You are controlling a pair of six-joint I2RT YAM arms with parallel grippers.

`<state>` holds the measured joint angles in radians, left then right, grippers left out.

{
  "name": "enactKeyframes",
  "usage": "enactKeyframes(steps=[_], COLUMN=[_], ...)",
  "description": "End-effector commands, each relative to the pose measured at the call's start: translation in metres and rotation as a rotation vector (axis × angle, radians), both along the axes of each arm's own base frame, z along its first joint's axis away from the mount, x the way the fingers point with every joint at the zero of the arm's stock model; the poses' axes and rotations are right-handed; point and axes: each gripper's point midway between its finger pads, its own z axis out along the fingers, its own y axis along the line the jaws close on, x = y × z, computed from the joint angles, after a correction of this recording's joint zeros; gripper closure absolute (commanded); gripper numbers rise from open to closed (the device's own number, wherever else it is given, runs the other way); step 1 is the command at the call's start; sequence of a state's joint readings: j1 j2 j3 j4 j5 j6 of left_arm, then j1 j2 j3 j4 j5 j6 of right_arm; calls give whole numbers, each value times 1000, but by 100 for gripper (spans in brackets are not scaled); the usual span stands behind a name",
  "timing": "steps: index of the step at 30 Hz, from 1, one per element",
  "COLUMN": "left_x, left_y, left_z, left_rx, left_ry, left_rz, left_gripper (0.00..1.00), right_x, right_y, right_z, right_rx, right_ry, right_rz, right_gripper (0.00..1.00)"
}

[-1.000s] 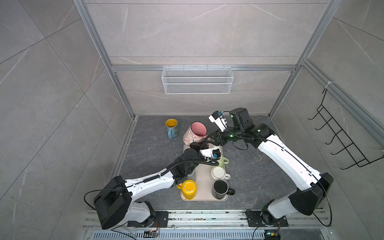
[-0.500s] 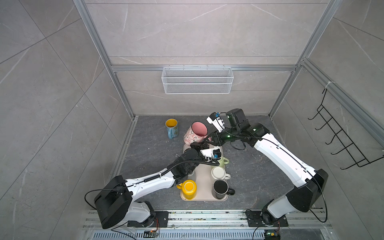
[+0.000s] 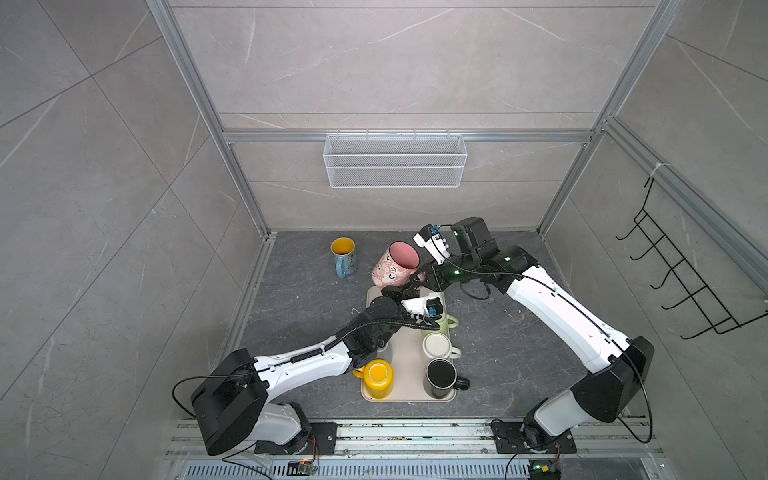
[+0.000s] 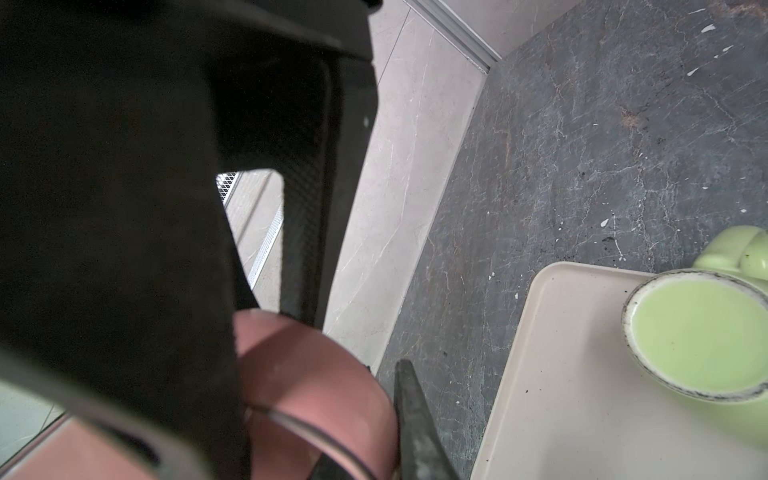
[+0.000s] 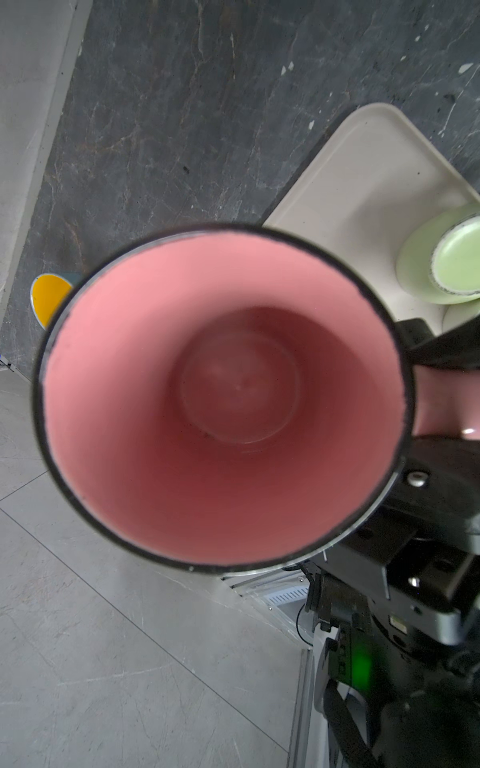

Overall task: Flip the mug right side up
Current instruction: 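Grasp the pink mug's handle with the right gripper while the left holds it, then open and withdraw the left gripper while the right gripper carries the pink mug off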

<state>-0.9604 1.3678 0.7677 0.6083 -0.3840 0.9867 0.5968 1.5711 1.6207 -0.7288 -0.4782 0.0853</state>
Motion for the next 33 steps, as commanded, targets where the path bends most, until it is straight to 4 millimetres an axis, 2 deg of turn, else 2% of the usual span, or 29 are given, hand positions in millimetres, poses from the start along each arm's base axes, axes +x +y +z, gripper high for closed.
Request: enactKeyframes(steps=[1, 14, 33], left_x=[-1, 10, 9], left_y=[1, 17, 48], left_z=[94, 91, 89], left_rx=[-239, -230, -207], left_ry=[-178, -156, -170], left_rz=[25, 140, 256], left_gripper=[100, 64, 55], right_x=[-4, 3, 34], right_y=[10, 10, 2], right_z=[-3, 8, 27], right_rx=[23, 59, 65], right_ry=[49, 19, -82], right_rz=[-11, -67, -214], right_gripper=[100, 100, 100])
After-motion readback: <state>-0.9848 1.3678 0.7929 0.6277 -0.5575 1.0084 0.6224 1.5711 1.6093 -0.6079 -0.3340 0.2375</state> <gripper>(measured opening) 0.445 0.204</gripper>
